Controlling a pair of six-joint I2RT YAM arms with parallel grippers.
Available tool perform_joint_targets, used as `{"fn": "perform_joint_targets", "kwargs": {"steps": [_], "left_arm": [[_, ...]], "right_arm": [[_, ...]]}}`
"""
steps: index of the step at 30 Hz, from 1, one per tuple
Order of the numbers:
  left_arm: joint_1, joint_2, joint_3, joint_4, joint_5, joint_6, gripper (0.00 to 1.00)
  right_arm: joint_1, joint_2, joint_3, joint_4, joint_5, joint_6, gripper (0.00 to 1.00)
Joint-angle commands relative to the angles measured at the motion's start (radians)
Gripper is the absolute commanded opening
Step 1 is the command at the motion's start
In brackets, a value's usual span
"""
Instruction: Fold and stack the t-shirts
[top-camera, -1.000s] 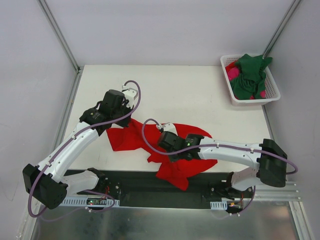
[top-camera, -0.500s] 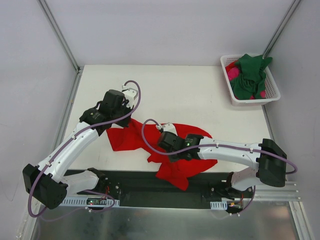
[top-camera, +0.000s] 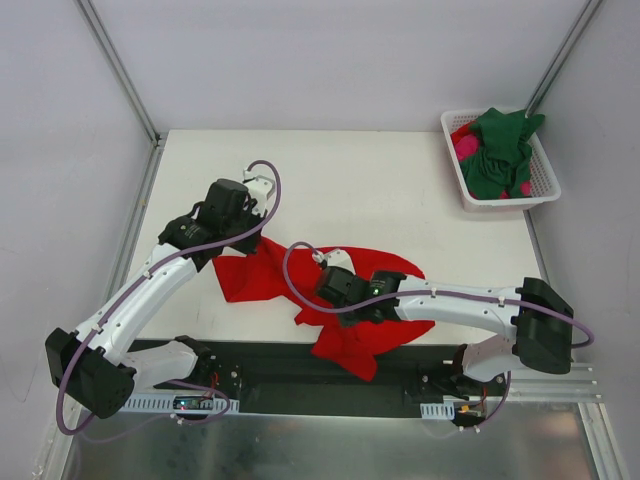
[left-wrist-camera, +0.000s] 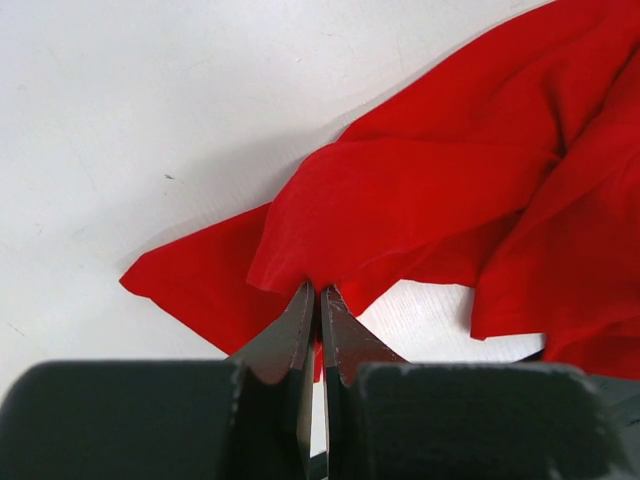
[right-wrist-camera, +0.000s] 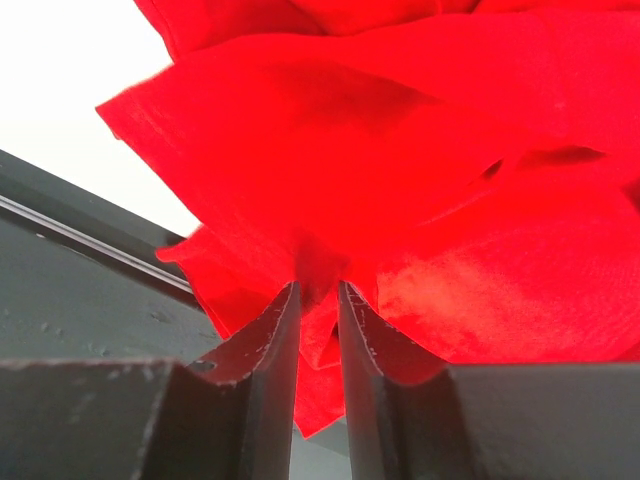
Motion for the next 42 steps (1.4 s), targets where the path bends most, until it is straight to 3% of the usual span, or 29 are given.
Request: {"fn": "perform_joint_targets", "kwargs": {"steps": [1,7,14,20,34,42], "left_arm": [[0.008,-0.02,-0.005,0.022,0.011,0.006,0.0],[0.008,-0.026,-0.011,0.021,0.011,0.006,0.0],[0.008,-0.032,-0.014,0.022,0.008,0.006,0.0],[0.008,-0.043,-0.016,0.022,0.001,0.006,0.0],[0.009,-0.075,0.001,0.019,-0.018,0.028,0.0],[0.017,-0.106,0.024,0.007,-0.052,0.031,0.0]], "right_arm": [[0.014,-0.028,-0.008,-0.013,0.001,0.02,0.25],[0.021,-0.021,-0.005,-0.013,0.0,0.022,0.2],[0.025,-0.016,-0.003,-0.009,0.0,0.022,0.01],[0.028,-0.079,0.013,-0.035,0.069,0.037,0.01],[0.011,-0.375,0.305,-0.343,0.575,-0.085,0.01],[-0.062,-0.476,0.444,-0.355,0.756,-0.268,0.01]]}}
